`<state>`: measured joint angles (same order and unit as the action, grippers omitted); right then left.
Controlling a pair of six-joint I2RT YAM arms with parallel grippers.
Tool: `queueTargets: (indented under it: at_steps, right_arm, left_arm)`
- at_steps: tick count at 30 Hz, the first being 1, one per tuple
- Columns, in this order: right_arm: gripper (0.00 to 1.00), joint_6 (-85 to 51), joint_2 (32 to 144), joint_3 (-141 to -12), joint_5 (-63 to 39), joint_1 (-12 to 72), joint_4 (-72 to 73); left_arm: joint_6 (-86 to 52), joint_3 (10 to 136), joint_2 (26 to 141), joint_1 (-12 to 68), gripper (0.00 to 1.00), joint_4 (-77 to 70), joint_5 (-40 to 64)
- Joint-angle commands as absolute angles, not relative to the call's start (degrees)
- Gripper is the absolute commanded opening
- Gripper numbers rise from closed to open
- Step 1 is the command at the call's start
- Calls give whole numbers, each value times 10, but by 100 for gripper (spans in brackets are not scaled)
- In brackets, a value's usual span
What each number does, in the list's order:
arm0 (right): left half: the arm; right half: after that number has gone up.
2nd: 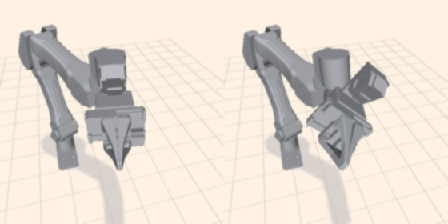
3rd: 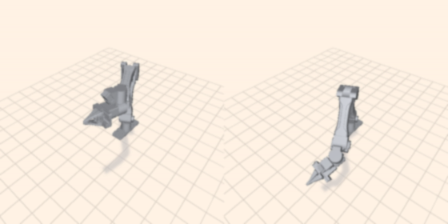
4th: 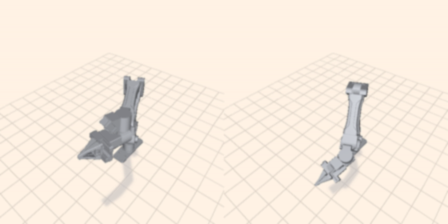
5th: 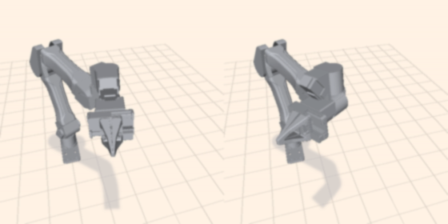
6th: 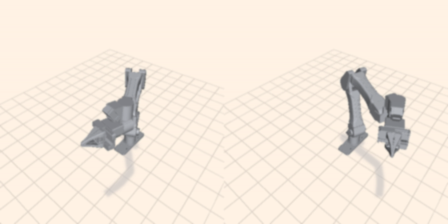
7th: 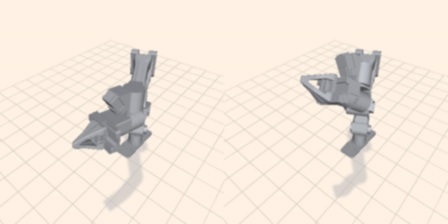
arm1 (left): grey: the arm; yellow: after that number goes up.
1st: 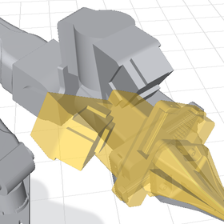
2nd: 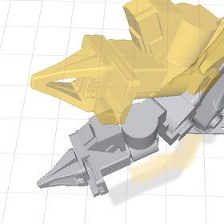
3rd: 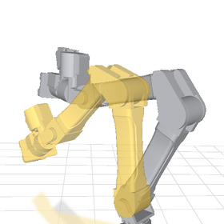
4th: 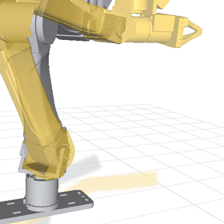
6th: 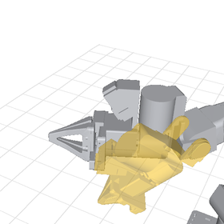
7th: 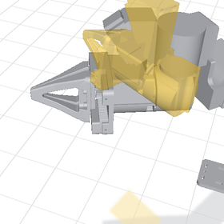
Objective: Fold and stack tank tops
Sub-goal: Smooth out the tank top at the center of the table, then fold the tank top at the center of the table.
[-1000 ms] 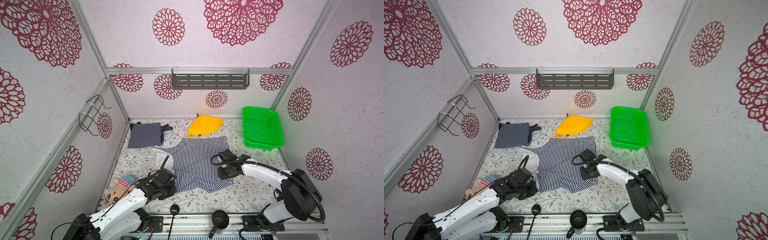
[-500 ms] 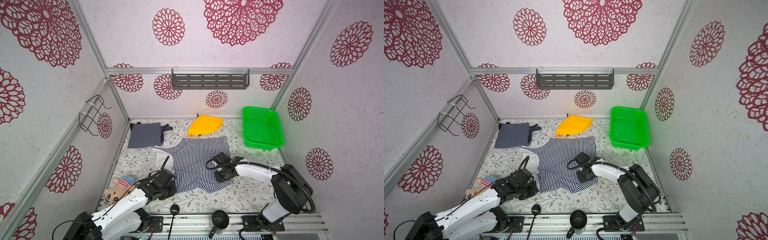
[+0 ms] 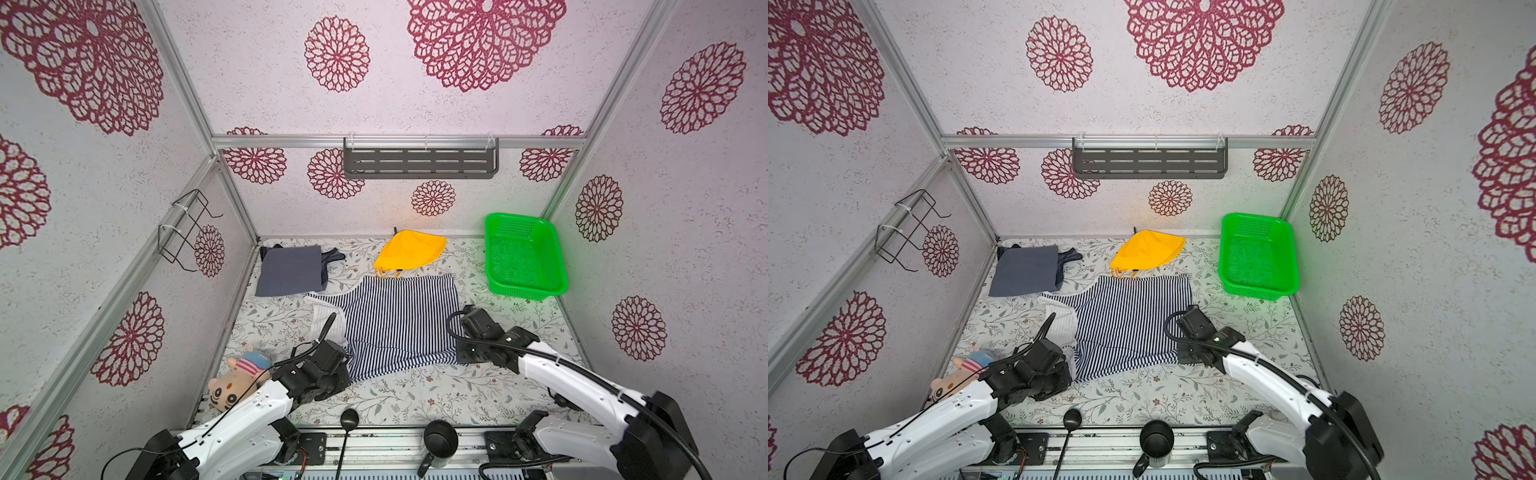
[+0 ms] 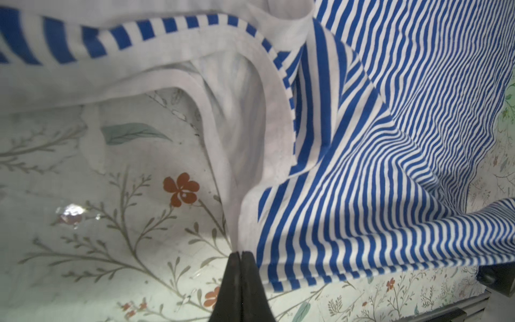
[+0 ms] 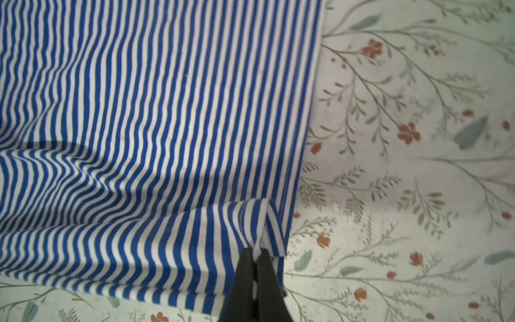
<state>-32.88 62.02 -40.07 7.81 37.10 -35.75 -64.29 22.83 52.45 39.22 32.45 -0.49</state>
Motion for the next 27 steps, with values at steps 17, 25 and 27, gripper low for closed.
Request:
queueTargets:
  at_steps: [17, 25, 27]
  right_arm:
    - [0, -326, 638, -427, 55, 348, -395]
    - [0, -250, 729, -502, 42, 300, -387]
    - [0, -235, 742, -510, 39, 284, -380]
  left_arm:
    - [-630, 314, 527, 389, 0, 394, -88]
    - [-504, 414, 657, 320, 0, 388, -36]
    - [-473, 434, 684, 300, 0, 383, -29]
